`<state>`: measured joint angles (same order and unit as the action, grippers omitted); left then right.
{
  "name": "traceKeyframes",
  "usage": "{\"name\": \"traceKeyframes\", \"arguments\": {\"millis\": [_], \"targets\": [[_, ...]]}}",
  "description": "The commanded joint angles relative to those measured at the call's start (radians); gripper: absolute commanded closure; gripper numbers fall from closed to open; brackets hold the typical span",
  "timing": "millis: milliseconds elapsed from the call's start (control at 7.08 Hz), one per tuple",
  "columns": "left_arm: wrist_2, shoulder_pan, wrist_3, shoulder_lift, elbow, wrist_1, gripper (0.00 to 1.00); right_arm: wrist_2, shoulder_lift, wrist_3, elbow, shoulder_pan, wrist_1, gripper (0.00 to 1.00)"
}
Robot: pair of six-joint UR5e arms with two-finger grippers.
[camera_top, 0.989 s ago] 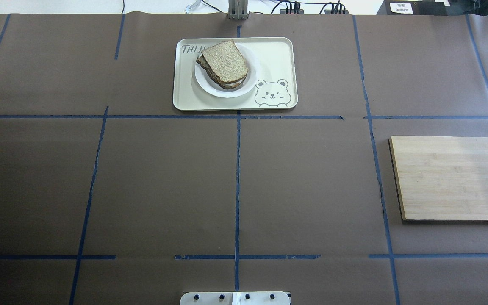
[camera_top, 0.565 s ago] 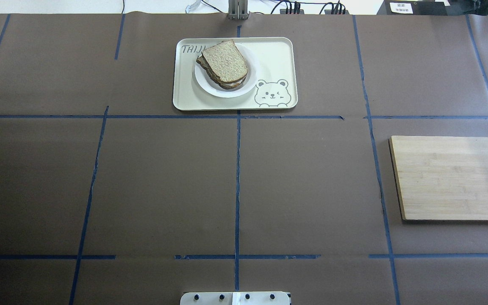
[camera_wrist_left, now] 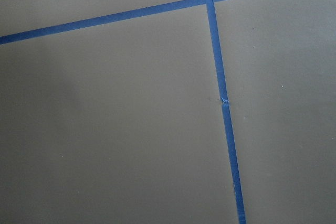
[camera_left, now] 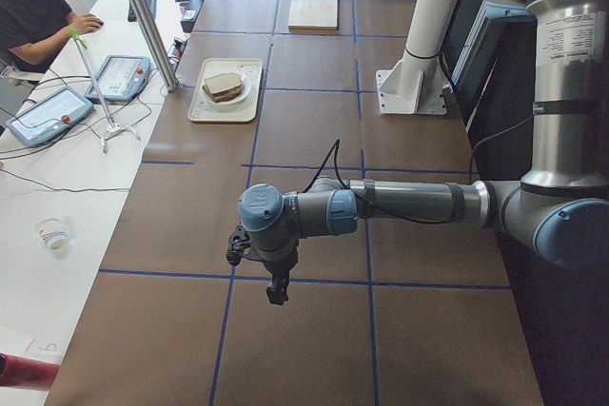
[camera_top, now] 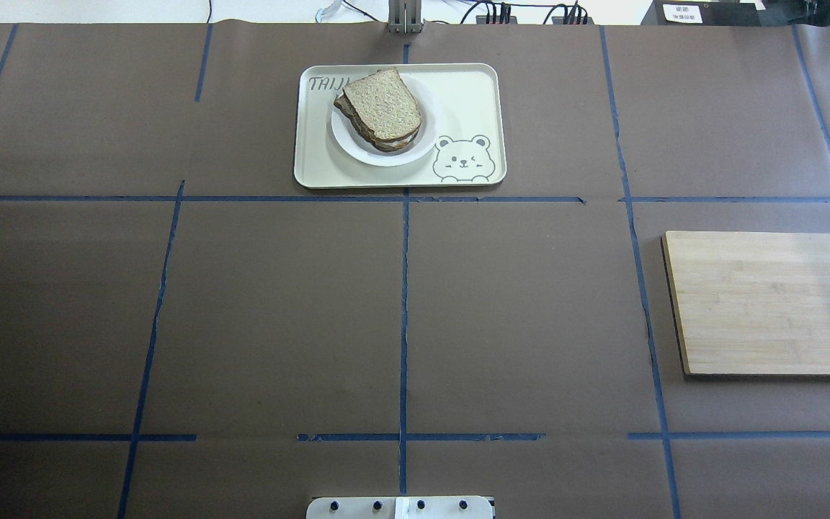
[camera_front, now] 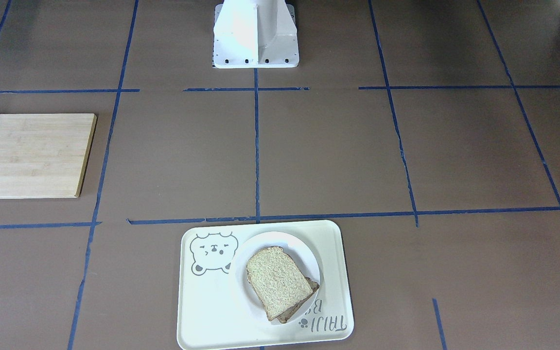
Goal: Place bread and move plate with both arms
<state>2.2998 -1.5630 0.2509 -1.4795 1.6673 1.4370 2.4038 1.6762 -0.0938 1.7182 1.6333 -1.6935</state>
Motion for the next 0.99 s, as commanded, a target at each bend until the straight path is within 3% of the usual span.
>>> {"name": "traceKeyframes", "arguments": {"millis": [0, 565, 847], "targets": [[0.105, 0.0, -0.007, 0.019, 0.0, 0.003, 0.0, 0.0, 0.0, 0.0, 0.012, 0.0, 0.0, 0.0], [0.122, 0.0, -0.067, 0.002, 0.0, 0.003, 0.0, 0.001, -0.001, 0.0, 0.012, 0.0, 0.0, 0.0], [0.057, -0.002, -0.068, 0.004, 0.0, 0.022, 0.0, 0.0, -0.001, 0.0, 0.009, 0.0, 0.0, 0.0]]}}
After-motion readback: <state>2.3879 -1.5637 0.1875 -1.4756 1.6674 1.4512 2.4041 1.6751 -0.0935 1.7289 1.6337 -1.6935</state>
